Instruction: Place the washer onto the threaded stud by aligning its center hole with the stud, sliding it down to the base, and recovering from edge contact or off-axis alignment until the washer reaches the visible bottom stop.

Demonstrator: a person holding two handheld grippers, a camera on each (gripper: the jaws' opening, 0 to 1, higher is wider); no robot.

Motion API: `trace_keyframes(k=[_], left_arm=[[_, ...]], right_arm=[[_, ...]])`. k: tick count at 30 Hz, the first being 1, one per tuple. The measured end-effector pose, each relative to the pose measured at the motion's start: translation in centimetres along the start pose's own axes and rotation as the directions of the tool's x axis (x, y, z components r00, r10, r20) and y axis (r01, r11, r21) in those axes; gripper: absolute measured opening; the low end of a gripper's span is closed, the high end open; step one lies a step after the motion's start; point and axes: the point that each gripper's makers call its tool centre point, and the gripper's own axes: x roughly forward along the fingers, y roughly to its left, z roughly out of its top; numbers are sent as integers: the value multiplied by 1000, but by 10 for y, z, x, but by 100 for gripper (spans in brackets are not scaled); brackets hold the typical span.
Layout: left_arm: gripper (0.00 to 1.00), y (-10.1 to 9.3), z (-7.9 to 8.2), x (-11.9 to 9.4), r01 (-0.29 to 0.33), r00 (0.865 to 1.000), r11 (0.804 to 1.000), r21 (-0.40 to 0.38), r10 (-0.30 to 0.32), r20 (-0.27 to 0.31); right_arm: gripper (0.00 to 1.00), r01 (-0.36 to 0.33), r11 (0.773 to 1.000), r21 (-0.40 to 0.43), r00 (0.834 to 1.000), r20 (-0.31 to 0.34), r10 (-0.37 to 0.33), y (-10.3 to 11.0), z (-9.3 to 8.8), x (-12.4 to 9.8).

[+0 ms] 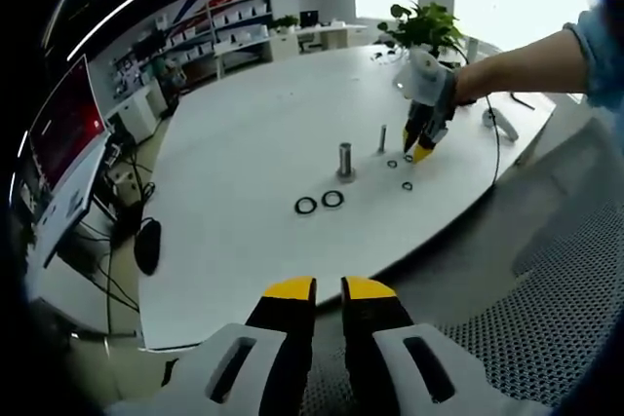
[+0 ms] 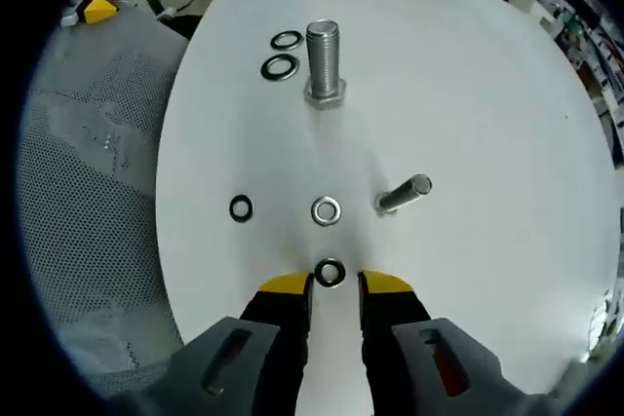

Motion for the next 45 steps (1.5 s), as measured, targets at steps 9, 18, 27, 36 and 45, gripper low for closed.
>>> trace_keyframes(k=[9,18,27,36,45], left_arm=[[8,0,0,0,-1,1000,1000,-1,1,1],[8,0,0,0,-1,1000,1000,-1,1,3],[8,0,1,-1,-3,1000,1000,-3,3,6],[8,0,1,0,-2,1000,1000,-2,2,4],[8,0,1,0,-2,1000,1000,-3,2,6]], right_arm=[[22,-5,1000,-30,1000,9,5,0,0,0],[19,0,999,-45,999,-41,-2,4,2,1],[15,1,999,-37,998,-58,-3,4,2,1],[14,-16,998,61,1000,28,14,0,2,0],[13,0,1000,18,1000,13,0,1,3,1]])
